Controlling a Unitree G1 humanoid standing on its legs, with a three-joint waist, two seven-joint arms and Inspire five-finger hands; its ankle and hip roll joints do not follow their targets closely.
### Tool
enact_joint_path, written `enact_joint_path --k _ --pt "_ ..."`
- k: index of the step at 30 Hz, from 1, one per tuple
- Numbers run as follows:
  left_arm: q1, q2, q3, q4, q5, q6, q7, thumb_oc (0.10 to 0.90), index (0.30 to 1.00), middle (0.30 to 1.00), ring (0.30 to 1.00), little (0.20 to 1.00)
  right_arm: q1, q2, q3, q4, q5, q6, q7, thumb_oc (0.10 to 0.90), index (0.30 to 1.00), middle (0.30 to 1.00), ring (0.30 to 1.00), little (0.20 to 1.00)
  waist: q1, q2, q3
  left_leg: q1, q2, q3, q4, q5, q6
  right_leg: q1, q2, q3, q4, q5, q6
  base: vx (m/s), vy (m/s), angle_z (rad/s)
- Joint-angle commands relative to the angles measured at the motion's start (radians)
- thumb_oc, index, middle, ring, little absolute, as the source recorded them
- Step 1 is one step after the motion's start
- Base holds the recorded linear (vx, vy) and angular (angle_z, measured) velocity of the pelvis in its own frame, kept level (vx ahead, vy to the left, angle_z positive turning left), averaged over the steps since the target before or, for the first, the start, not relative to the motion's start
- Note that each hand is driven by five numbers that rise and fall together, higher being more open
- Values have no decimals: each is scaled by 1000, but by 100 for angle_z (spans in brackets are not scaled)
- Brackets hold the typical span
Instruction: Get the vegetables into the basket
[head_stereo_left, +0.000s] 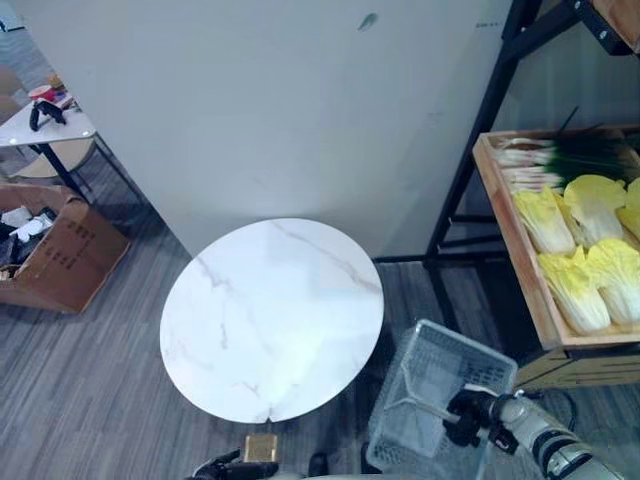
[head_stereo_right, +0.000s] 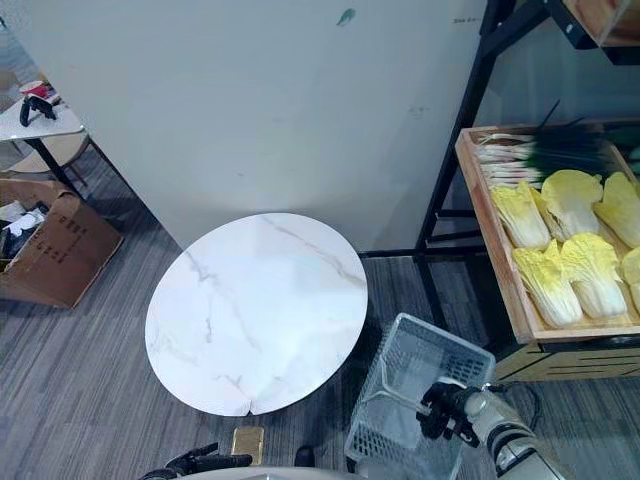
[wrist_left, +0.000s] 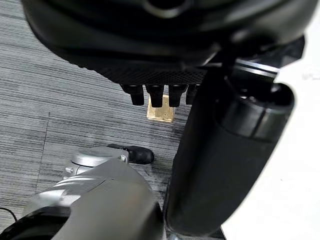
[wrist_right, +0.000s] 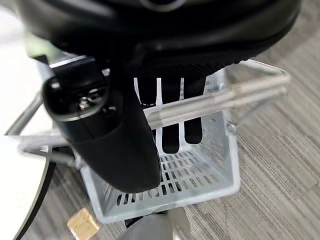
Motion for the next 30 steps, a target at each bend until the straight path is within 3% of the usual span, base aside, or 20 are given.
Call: enact_joint_path --k 1,5,18,23,30 --pt "-28 55 -49 51 47 -12 15 900 1000 1000 1000 1000 -45 -36 -2 48 -21 -4 -45 400 300 300 300 300 13 -59 -69 10 -1 -5 1 -45 -23 20 -81 44 4 -70 98 32 -9 10" --pt "-39 50 -48 61 61 -14 34 900 1000 1000 1000 1000 5 23 -47 124 -5 -3 -100 400 300 300 300 300 11 -58 -71 15 -4 -7 1 -50 -22 26 -85 36 4 -73 99 25 1 7" --pt "-62 47 -53 64 80 -20 63 900 1000 1000 1000 1000 38 65 -79 142 38 0 -129 400 300 300 300 300 0 -62 -56 -4 -18 13 1 -51 -3 -9 -102 62 25 -52 110 -12 27 -5" --pt "-65 45 -50 58 75 -21 69 900 1000 1000 1000 1000 56 81 -80 127 46 2 -137 400 300 300 300 300 -6 -65 -65 12 -10 15 1 -57 -12 1 -92 53 31 -68 102 18 -46 0" --pt "-92 33 -70 32 58 -32 81 900 1000 1000 1000 1000 81 92 -82 122 76 1 -149 400 300 300 300 300 -15 -77 -51 -32 8 -35 1 -19 -44 2 -69 30 18 -87 76 -66 -117 22"
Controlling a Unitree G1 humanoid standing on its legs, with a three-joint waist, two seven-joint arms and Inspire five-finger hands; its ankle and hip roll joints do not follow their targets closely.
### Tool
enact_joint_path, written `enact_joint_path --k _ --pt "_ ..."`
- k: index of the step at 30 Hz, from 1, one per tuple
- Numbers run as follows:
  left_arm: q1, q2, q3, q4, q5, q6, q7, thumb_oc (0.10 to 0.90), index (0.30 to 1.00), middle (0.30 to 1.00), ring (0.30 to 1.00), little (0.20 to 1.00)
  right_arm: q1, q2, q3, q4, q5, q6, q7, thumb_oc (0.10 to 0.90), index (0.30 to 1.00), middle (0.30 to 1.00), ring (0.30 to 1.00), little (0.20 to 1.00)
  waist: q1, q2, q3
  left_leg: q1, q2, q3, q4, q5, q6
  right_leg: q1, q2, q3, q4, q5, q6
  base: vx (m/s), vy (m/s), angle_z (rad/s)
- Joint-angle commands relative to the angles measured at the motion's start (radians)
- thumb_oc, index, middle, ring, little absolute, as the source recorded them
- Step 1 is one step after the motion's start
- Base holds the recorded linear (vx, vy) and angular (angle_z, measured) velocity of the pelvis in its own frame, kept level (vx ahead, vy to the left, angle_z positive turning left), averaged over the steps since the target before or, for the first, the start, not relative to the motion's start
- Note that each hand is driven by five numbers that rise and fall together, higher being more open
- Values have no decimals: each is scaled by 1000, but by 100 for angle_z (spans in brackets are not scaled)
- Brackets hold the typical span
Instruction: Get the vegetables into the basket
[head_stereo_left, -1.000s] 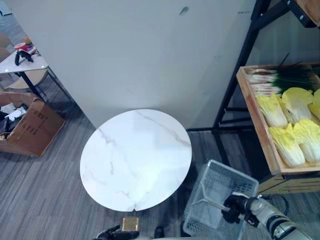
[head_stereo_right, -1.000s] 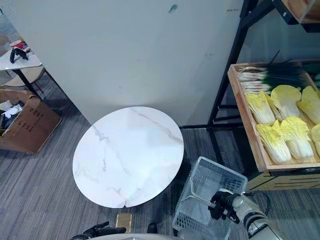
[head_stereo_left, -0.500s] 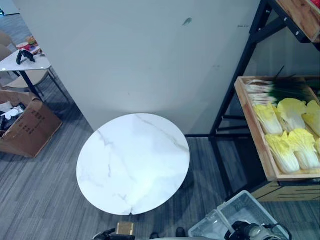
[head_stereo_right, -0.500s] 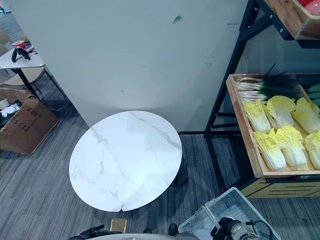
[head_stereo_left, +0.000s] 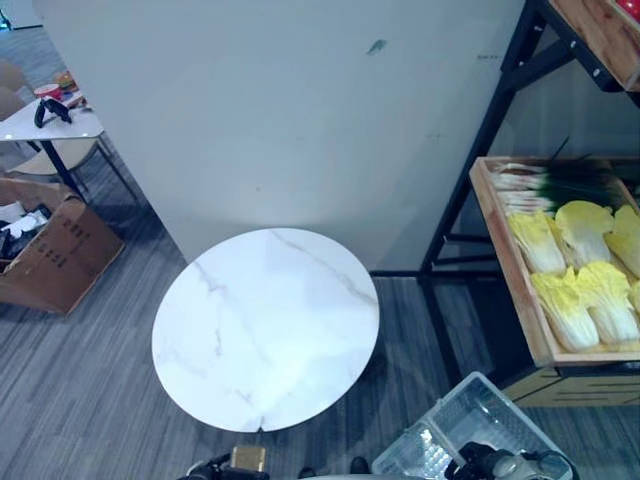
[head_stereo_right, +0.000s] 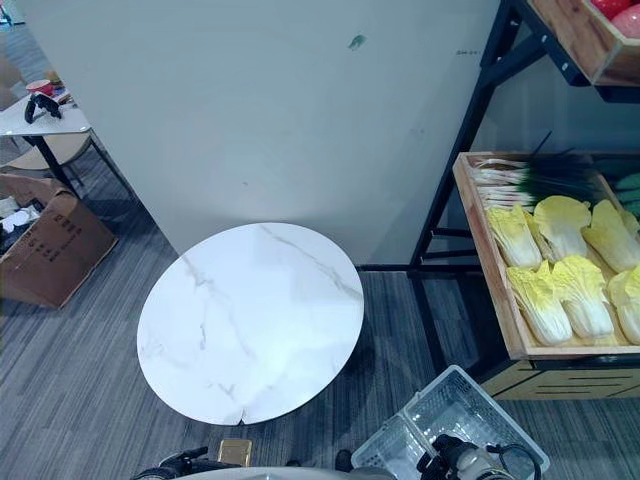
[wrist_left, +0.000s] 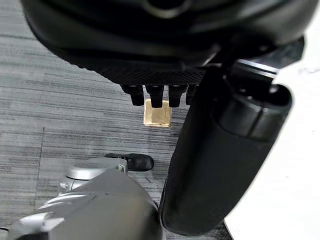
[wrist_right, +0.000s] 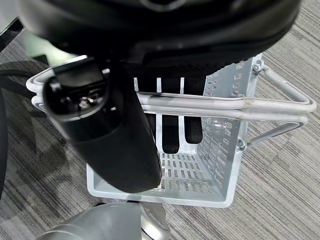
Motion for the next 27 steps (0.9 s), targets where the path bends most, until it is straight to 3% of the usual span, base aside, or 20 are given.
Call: enact_joint_path --k 1,7,9,12,17,19,20,21,23,24,27 --pt "-70 16 -22 6 8 -26 20 900 1000 1000 1000 1000 -42 -7 -1 17 44 -13 -8 400 300 300 300 300 -1 -34 5 -16 12 4 2 -22 -47 7 -62 59 13 -93 88 -109 -176 35" --pt "-96 9 -40 -21 -16 -34 20 900 1000 1000 1000 1000 -42 -27 -17 18 79 -21 -20 400 300 300 300 300 -1 -50 43 -58 20 -7 8 12 -64 -25 -61 13 28 -91 84 -135 -77 32" --pt "-99 7 -40 -25 -12 -37 18 900 1000 1000 1000 1000 -43 -32 -24 17 86 -22 -15 400 300 300 300 300 -10 -71 42 -51 28 17 96 -50 -62 -75 -74 17 44 -76 86 -224 -5 13" --pt "-101 14 -33 -31 -22 -39 20 900 1000 1000 1000 1000 -40 -36 -29 13 95 -24 -12 400 300 300 300 300 -32 -75 20 16 73 6 190 -63 -67 -131 -72 17 58 -59 80 -171 51 9" --pt "-106 11 -49 -25 -13 -36 22 900 1000 1000 1000 1000 -23 -29 -36 13 113 -17 2 400 300 300 300 300 -80 -43 -21 172 153 -71 190 11 -80 -230 -65 -3 95 -26 82 -146 150 13" --pt "-102 10 -53 -29 -18 -36 24 900 1000 1000 1000 1000 -21 -29 -44 13 133 -18 -1 400 300 300 300 300 -90 -34 -19 154 156 -100 167 12 -81 -254 -72 9 99 -6 96 -154 186 19" --pt "-102 13 -55 -32 -20 -38 26 900 1000 1000 1000 1000 -23 -27 -45 12 140 -18 -5 400 300 300 300 300 -86 -37 -14 146 144 -113 171 1 -83 -265 -76 18 101 6 101 -167 258 18" --pt "-101 18 -61 -32 -12 -36 24 900 1000 1000 1000 1000 -24 -21 -50 16 146 -17 -1 400 300 300 300 300 -86 -37 -13 175 135 -95 115 -63 -76 -261 -84 32 88 29 114 -116 196 6" --pt "-103 21 -65 -32 -5 -37 23 900 1000 1000 1000 1000 -22 -17 -55 14 152 -17 -5 400 300 300 300 300 -85 -37 -8 188 135 -75 94 -81 -74 -261 -92 33 77 43 122 -148 223 -14" --pt "-114 28 -69 -37 1 -41 25 900 1000 1000 1000 1000 -30 -8 -64 8 162 -21 -15 400 300 300 300 300 -81 -47 -1 185 113 -47 80 -145 -59 -273 -107 46 49 79 144 -180 233 -21" --pt "-126 40 -67 -38 7 -44 29 900 1000 1000 1000 1000 -40 2 -69 4 172 -22 -23 400 300 300 300 300 -73 -61 14 163 79 -32 86 -196 -37 -286 -125 60 18 117 168 -209 229 -17"
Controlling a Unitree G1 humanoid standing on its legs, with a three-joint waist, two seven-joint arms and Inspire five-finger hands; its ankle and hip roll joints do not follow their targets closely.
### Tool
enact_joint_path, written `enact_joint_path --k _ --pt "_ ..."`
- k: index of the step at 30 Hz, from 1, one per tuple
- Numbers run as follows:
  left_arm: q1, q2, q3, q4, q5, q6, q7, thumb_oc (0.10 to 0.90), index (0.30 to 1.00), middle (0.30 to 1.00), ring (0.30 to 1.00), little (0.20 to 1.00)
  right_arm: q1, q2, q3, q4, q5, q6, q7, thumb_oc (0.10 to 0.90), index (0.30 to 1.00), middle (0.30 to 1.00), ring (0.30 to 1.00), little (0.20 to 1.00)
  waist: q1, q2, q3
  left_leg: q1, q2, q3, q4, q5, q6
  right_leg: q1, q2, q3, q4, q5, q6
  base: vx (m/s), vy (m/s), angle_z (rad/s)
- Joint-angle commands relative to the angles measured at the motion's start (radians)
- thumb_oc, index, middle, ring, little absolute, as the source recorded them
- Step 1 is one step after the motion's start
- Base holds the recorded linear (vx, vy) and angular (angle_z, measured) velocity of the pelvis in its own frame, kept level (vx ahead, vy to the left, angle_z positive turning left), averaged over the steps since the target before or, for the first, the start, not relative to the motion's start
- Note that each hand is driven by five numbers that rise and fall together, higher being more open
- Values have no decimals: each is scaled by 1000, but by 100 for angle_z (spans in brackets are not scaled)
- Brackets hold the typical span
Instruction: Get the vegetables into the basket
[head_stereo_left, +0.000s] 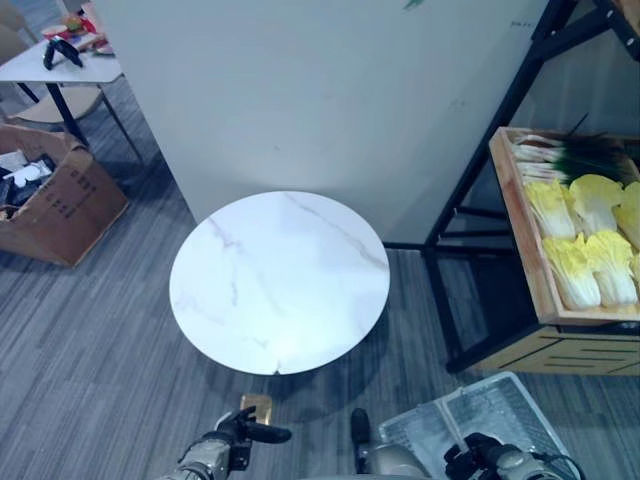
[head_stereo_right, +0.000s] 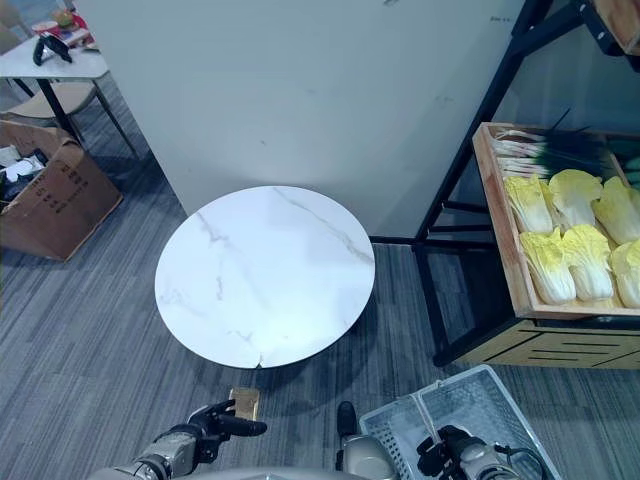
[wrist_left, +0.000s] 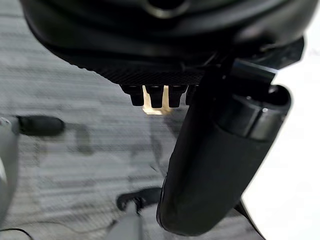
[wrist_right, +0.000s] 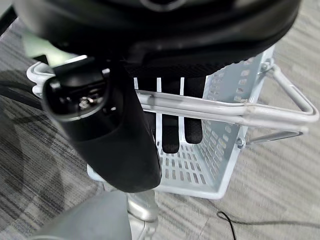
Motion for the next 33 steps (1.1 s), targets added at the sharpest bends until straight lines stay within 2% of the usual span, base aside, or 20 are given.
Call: enact_joint_path --k 1,2,5,7,8,9,10,11,13,15,19,21,22,24,26,33 --pt "-11 92 -4 -44 18 -26 13 900 1000 1000 1000 1000 -36 22 -7 -15 47 -12 -15 400 300 300 300 300 29 -61 27 -51 -78 54 -14 29 126 -27 -21 111 -71 7 116 -328 301 -13" --pt "-18 101 6 -41 22 -24 11 900 1000 1000 1000 1000 -47 36 -8 -15 52 -12 -18 400 300 300 300 300 38 -74 43 -83 -107 66 -6 7 140 -45 -29 111 -71 5 130 -267 234 -31" --pt "-12 115 34 -15 18 -23 18 900 1000 1000 1000 1000 -53 57 -12 -5 54 -14 -25 400 300 300 300 300 47 -86 60 -109 -130 94 -9 16 154 -57 -31 91 -71 6 146 -204 214 -44" --pt "-8 122 47 -10 9 -23 19 900 1000 1000 1000 1000 -53 63 -10 0 51 -13 -23 400 300 300 300 300 50 -85 70 -121 -135 97 -10 29 161 -49 -33 80 -66 2 147 -126 116 -24" --pt "-7 124 50 -9 2 -22 18 900 1000 1000 1000 1000 -54 65 -9 0 49 -12 -23 400 300 300 300 300 49 -83 75 -127 -136 95 -10 36 164 -44 -30 77 -57 -5 144 -234 176 -33" --pt "-8 130 45 -8 4 -19 15 900 1000 1000 1000 1000 -46 64 -7 8 49 -11 -25 400 300 300 300 300 47 -77 83 -146 -142 85 -22 69 174 -19 -18 114 25 -36 130 -182 116 -33" --pt "-8 131 45 -8 4 -19 15 900 1000 1000 1000 1000 -46 64 -7 8 49 -11 -25 400 300 300 300 300 47 -79 81 -148 -144 84 -22 71 174 -22 -21 114 26 -36 131 -232 137 -11" --pt "58 181 87 -7 -3 -17 -49 900 1000 1000 1000 1000 -35 56 -24 7 58 -11 -18 400 300 300 300 300 62 -73 83 -167 -146 76 -31 90 177 -3 -22 119 49 -52 121 -171 51 9" --pt "43 152 61 18 67 -22 31 900 1000 1000 1000 1000 -17 70 -22 2 75 -24 -30 400 300 300 300 300 73 -72 67 -187 -138 74 -67 116 181 55 -23 136 84 -90 105 -222 27 6" --pt "45 130 50 18 80 -25 34 900 1000 1000 1000 1000 -3 94 -16 -1 74 -27 -41 400 300 300 300 300 87 -74 44 -212 -124 93 -93 141 184 111 -30 139 115 -125 95 -180 -9 -28" --pt "49 118 44 18 81 -17 38 900 1000 1000 1000 1000 18 110 -20 10 77 -21 -36 400 300 300 300 300 111 -92 0 -248 -120 113 -101 161 177 201 -45 160 109 -133 98 -116 -15 -43" --pt "49 110 38 14 77 -16 39 900 1000 1000 1000 1000 21 116 -18 13 77 -21 -37 400 300 300 300 300 125 -98 -12 -262 -121 133 -101 168 174 238 -52 150 97 -133 102 -160 -8 -5" --pt "48 102 40 6 62 -18 40 900 1000 1000 1000 1000 16 119 -19 13 77 -20 -37 400 300 300 300 300 161 -109 -19 -287 -126 168 -91 172 167 282 -75 68 46 -133 112 -132 -13 -21" --pt "49 100 45 5 53 -18 40 900 1000 1000 1000 1000 13 118 -19 8 75 -20 -37 400 300 300 300 300 165 -118 -22 -287 -132 179 -97 173 163 278 -67 46 11 -142 118 -107 -16 -53" --pt "50 90 47 9 46 -19 37 900 1000 1000 1000 1000 15 118 -14 14 67 -21 -36 400 300 300 300 300 155 -117 -31 -285 -127 188 -101 179 156 273 -37 46 -28 -195 117 -27 -22 -67" --pt "66 61 46 9 48 -20 36 900 1000 1000 1000 1000 27 120 -22 37 71 -21 -45 400 300 300 300 300 136 -107 -22 -251 -117 193 -101 179 147 301 -15 53 -66 -218 89 -21 -27 6"
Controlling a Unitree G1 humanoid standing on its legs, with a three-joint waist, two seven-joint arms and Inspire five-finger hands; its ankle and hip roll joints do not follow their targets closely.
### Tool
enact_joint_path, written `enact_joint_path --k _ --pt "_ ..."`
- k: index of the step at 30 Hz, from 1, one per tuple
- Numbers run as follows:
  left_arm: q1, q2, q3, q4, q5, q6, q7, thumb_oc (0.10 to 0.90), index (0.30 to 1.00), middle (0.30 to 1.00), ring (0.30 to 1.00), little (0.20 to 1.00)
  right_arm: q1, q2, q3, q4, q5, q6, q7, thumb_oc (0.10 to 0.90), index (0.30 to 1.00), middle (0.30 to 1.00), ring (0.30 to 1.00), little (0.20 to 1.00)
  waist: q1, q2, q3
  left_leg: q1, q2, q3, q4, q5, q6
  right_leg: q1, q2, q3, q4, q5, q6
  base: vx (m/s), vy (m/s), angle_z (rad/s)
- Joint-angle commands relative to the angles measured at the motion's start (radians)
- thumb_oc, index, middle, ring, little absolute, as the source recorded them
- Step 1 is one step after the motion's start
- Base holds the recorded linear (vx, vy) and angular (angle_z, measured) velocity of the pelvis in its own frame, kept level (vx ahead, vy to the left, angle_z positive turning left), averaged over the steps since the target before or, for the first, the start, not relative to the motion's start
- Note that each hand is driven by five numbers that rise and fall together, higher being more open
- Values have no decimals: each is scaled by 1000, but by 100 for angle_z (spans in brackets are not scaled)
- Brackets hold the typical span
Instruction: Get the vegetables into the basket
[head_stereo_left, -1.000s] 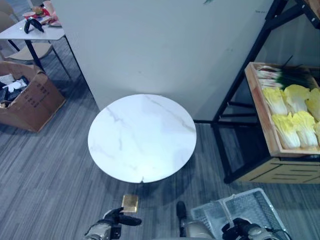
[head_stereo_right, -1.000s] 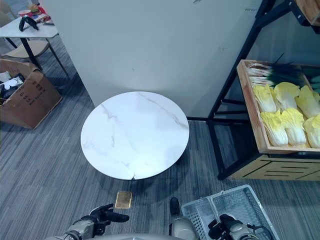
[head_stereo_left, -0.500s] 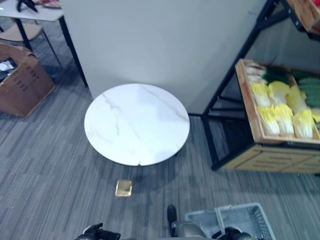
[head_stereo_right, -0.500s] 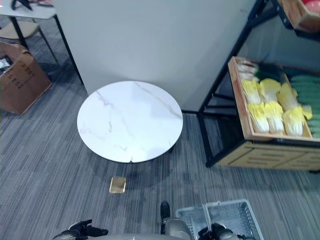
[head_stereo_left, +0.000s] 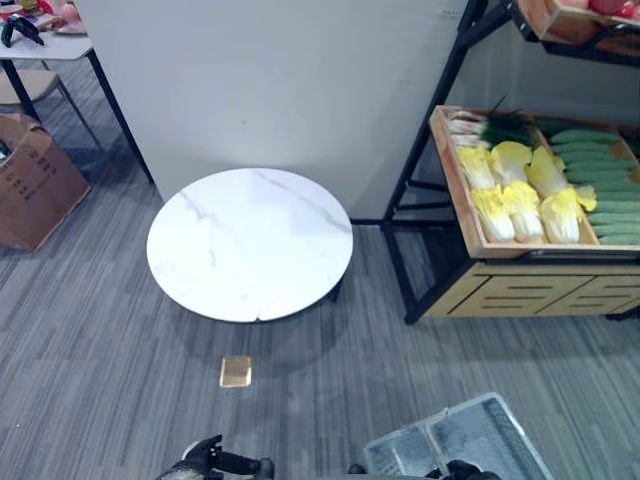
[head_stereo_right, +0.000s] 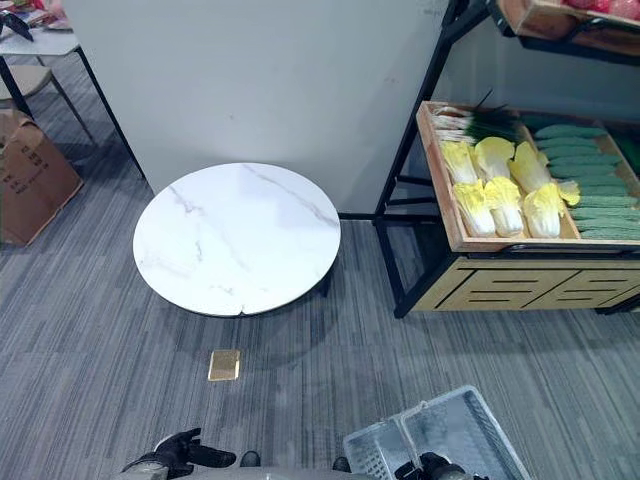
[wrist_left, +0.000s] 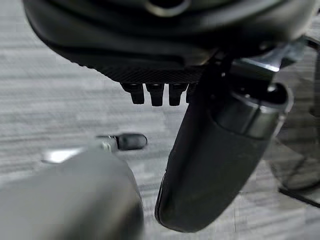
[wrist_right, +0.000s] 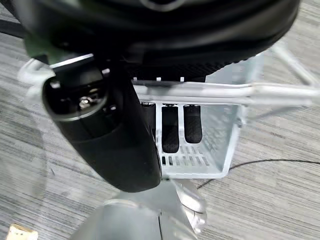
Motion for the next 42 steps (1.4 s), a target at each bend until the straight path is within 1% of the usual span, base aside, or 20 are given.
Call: enact_joint_path --k 1,11,16,20,24,26,28,29,30,31,32,33,34,35,36,37,38,39,41,42 --pt "-25 14 7 28 -6 -12 3 900 1000 1000 1000 1000 -30 4 -12 10 7 -10 -3 400 300 300 300 300 2 -8 5 2 -72 7 5 -51 35 27 -9 54 8 -25 52 0 0 0" --pt "-10 3 6 47 15 -7 13 900 1000 1000 1000 1000 -4 12 -21 29 10 -8 -15 400 300 300 300 300 -20 10 2 28 -67 18 5 -53 35 39 4 67 7 -31 40 -8 5 -3" --pt "-15 -6 -10 38 17 -9 12 900 1000 1000 1000 1000 6 10 -33 34 27 -11 -21 400 300 300 300 300 -39 24 1 29 -69 25 5 -53 32 36 7 81 3 -27 38 -18 28 -4" --pt "-24 -10 -37 24 26 -10 8 900 1000 1000 1000 1000 18 5 -49 35 44 -16 -27 400 300 300 300 300 -61 31 10 41 -69 44 5 -59 37 28 7 119 7 -18 41 -6 27 -11" --pt "-37 -11 -64 11 41 -10 1 900 1000 1000 1000 1000 22 -3 -58 32 54 -15 -23 400 300 300 300 300 -89 33 23 31 -67 95 47 -78 41 -3 10 175 24 -4 47 -24 27 -51" --pt "-54 -8 -80 3 51 -12 0 900 1000 1000 1000 1000 10 -10 -55 15 58 -16 -24 400 300 300 300 300 -121 32 42 14 -61 151 80 -99 46 -46 20 230 41 10 58 -113 29 -64" --pt "-68 -5 -90 -7 47 -15 1 900 1000 1000 1000 1000 -14 -12 -43 1 50 -15 -26 400 300 300 300 300 -137 31 55 -3 -49 216 103 -108 48 -96 30 272 59 31 72 -135 0 -92" --pt "-80 -1 -93 -14 42 -17 3 900 1000 1000 1000 1000 -29 -13 -42 -8 47 -17 -31 400 300 300 300 300 -138 33 63 -8 -35 265 107 -113 48 -134 25 239 83 35 78 -152 -39 -202" --pt "-85 4 -94 -17 39 -18 2 900 1000 1000 1000 1000 -39 -12 -36 -15 42 -18 -31 400 300 300 300 300 -134 36 65 -18 -23 297 110 -111 45 -160 13 187 100 37 76 -173 -55 -252" --pt "-92 8 -99 -24 35 -21 2 900 1000 1000 1000 1000 -46 -15 -33 -34 32 -25 -39 400 300 300 300 300 -136 47 79 -14 3 373 119 -111 38 -180 -38 4 141 15 63 -111 -39 -224" --pt "-92 7 -99 -24 35 -21 2 900 1000 1000 1000 1000 -46 -15 -33 -34 32 -25 -39 400 300 300 300 300 -137 48 79 -14 3 372 120 -112 38 -179 -38 3 142 14 63 -43 -5 -136" --pt "-93 9 -102 -29 32 -22 -1 900 1000 1000 1000 1000 -47 -17 -32 -44 25 -27 -42 400 300 300 300 300 -136 60 84 -2 18 404 125 -130 32 -170 -70 -83 178 -17 60 -53 8 -139" --pt "-90 6 -103 -37 31 -20 -3 900 1000 1000 1000 1000 -50 -23 -30 -53 10 -28 -43 400 300 300 300 300 -140 64 90 1 31 465 144 -131 33 -160 -115 -144 212 -24 58 -86 -13 -147" --pt "-90 7 -101 -38 31 -19 -4 900 1000 1000 1000 1000 -52 -27 -33 -52 8 -27 -44 400 300 300 300 300 -140 67 90 2 39 495 155 -139 35 -156 -140 -165 233 -27 56 -143 -59 -188" --pt "-90 4 -97 -36 29 -18 -2 900 1000 1000 1000 1000 -55 -28 -40 -54 5 -27 -46 400 300 300 300 300 -138 73 92 -1 57 535 172 -141 36 -144 -180 -215 266 -35 51 -138 -82 -128" --pt "-84 0 -94 -33 28 -14 -3 900 1000 1000 1000 1000 -55 -28 -43 -51 4 -24 -41 400 300 300 300 300 -137 71 87 -5 75 580 195 -144 32 -130 -217 -237 280 -28 60 -104 -60 -131" --pt "-84 0 -94 -33 28 -14 -3 900 1000 1000 1000 1000 -55 -29 -43 -51 4 -23 -41 400 300 300 300 300 -134 71 87 -4 75 583 196 -145 32 -131 -217 -234 281 -28 61 -71 -75 -116" --pt "-80 -2 -87 -29 27 -12 -4 900 1000 1000 1000 1000 -50 -31 -53 -46 10 -24 -41 400 300 300 300 300 -141 68 79 -2 83 609 205 -147 29 -120 -224 -241 274 -24 67 -13 -76 -118" --pt "-70 -6 -79 -24 29 -10 -7 900 1000 1000 1000 1000 -43 -32 -60 -42 13 -22 -40 400 300 300 300 300 -152 61 66 14 95 664 208 -145 17 -103 -212 -241 205 -9 81 -8 -141 -120" --pt "-68 -8 -77 -22 30 -10 -8 900 1000 1000 1000 1000 -41 -31 -57 -38 9 -21 -37 400 300 300 300 300 -149 61 62 20 97 679 209 -145 14 -97 -204 -238 179 -4 83 -11 -191 -142"
